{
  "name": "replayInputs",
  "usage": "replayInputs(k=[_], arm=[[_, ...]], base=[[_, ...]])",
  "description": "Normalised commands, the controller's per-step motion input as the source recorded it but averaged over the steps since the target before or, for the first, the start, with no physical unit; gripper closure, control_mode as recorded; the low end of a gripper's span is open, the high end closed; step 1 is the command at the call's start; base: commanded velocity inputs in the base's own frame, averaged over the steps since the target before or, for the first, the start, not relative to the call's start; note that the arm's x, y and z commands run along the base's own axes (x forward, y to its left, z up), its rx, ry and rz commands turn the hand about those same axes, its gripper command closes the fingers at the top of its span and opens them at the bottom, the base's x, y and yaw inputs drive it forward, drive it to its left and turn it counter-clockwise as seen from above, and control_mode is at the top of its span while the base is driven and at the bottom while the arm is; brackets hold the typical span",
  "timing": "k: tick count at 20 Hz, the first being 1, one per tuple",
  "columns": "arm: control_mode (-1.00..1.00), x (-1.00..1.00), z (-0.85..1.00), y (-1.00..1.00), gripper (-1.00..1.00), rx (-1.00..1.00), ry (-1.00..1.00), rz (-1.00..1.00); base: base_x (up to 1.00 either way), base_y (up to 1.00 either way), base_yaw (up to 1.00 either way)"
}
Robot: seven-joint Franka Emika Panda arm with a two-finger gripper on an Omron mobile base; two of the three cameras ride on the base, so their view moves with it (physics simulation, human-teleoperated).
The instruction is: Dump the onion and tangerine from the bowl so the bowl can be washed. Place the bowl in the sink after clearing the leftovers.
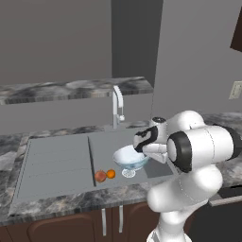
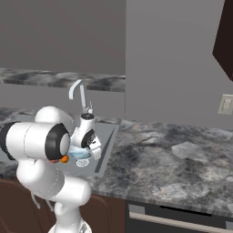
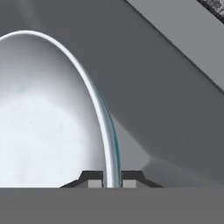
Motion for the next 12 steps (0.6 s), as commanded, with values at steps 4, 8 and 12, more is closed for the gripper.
replayInputs(k=[4,8,12], arm=[[-1.0,0.03,-0.48,0.05,1.0,0.05,0.0,0.0],[-1.0,0.19,-0.29,0.19,1.0,-0.01,0.03,0.0],[-1.0,0.03,-0.59,0.03,1.0,-0.12,0.08,0.0]], base=[[0.0,0.0,0.0],[0.0,0.0,0.0],[0.0,0.0,0.0]])
